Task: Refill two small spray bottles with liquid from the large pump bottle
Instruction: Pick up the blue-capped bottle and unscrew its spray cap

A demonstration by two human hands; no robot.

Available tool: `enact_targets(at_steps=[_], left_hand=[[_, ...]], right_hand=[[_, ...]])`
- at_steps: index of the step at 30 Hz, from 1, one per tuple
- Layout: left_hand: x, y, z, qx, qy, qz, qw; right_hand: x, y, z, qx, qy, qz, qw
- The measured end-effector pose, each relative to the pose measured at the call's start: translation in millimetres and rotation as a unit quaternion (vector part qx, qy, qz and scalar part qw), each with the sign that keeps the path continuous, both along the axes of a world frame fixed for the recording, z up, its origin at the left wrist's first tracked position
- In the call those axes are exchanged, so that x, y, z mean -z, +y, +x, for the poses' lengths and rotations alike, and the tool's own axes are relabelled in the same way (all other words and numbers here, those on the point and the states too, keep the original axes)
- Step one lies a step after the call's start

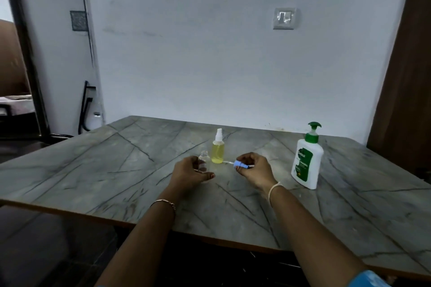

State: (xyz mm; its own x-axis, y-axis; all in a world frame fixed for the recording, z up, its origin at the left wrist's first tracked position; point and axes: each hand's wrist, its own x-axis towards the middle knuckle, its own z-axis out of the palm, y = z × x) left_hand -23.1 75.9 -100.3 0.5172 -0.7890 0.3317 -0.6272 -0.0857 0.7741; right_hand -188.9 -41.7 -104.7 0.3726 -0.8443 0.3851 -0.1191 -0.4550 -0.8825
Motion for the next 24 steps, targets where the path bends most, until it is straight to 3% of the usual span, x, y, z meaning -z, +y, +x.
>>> enact_targets(at_steps=[8, 24], left_hand=[[2.0, -7.3, 18.9, -0.034, -0.039, -0.004, 0.999], [6.6, -8.1, 20.4, -0.042, -0.015, -0.022, 0.999]], right_hand=[[13.1, -15.1, 37.2, 0.041, 0.059, -0.019, 0.997], [10.5, -31.4, 54.7, 0.061, 0.122, -0.048, 0.99]])
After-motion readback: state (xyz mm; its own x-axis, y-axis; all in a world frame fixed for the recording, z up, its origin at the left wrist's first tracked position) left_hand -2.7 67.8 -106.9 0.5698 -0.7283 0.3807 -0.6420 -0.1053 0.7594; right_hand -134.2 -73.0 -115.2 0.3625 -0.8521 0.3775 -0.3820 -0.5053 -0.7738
